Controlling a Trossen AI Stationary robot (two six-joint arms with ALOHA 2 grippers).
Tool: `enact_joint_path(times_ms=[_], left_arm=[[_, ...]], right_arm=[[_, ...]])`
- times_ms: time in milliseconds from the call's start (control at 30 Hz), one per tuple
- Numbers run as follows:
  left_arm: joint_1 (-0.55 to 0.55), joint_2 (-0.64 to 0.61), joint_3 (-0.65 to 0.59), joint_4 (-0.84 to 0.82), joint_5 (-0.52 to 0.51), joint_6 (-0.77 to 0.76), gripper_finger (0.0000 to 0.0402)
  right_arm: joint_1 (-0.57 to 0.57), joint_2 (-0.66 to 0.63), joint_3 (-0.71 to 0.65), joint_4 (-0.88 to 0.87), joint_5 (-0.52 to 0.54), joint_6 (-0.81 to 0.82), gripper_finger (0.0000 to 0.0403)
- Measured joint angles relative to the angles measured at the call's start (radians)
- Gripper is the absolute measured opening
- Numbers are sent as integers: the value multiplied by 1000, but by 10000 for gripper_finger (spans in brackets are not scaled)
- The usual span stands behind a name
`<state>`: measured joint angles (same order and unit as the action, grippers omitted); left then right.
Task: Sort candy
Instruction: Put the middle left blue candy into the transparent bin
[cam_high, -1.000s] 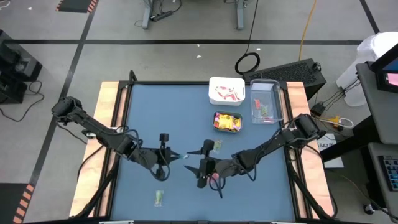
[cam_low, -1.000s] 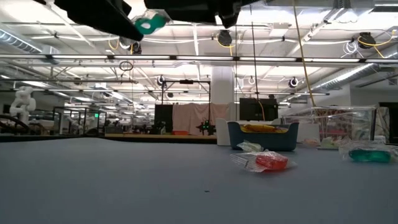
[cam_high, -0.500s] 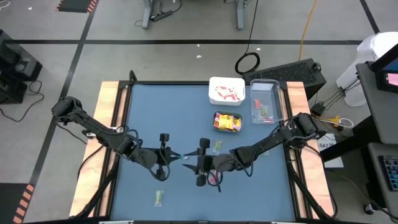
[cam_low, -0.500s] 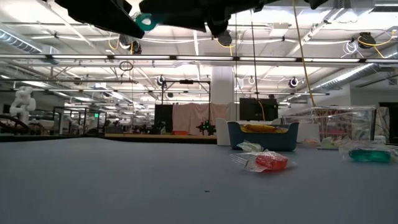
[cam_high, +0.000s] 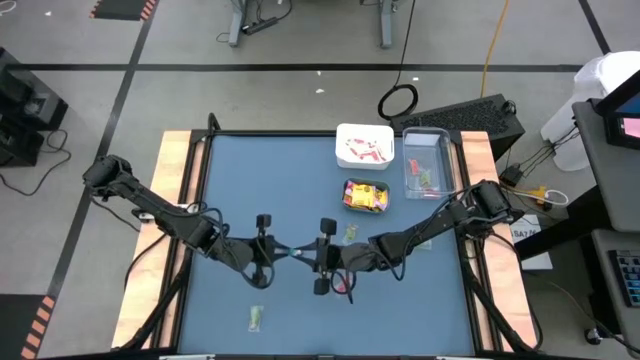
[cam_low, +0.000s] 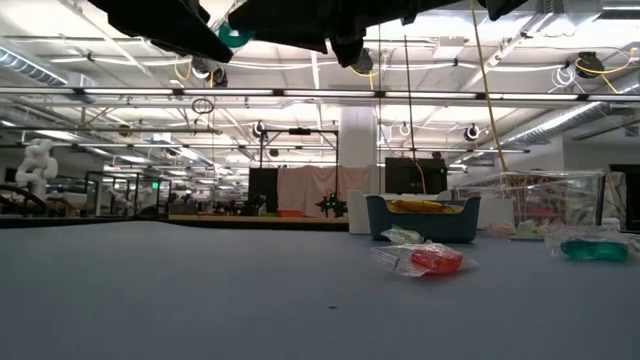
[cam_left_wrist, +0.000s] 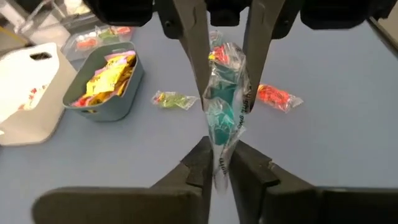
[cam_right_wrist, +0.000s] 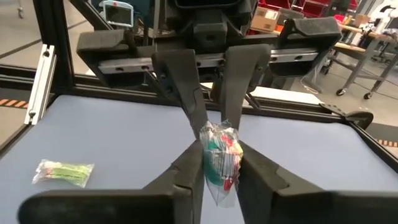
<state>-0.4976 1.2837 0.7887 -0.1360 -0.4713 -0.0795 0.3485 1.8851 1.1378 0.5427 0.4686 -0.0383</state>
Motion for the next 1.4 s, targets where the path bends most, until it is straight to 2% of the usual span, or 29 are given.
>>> enact_joint_path(times_ms=[300,467,767,967,1133,1400], left_arm=[[-2,0,0,0,0,-44,177],[-16,-3,-1,-4,0,-45,219],[-41,-43,-2,-4,-9,-46,225],[-40,-43,-2,-4,-15,-46,226],[-40,-42,-1,-2,-16,-46,226],[-40,-42,-1,-2,-16,-46,226]], right_arm=[[0,-7,0,-73,1,-3,54],[5,-70,0,-198,5,6,54],[44,-267,0,-478,3,32,54],[91,-420,0,-652,4,-12,54],[115,-529,0,-722,5,-21,54],[118,-667,0,-883,6,-139,54]])
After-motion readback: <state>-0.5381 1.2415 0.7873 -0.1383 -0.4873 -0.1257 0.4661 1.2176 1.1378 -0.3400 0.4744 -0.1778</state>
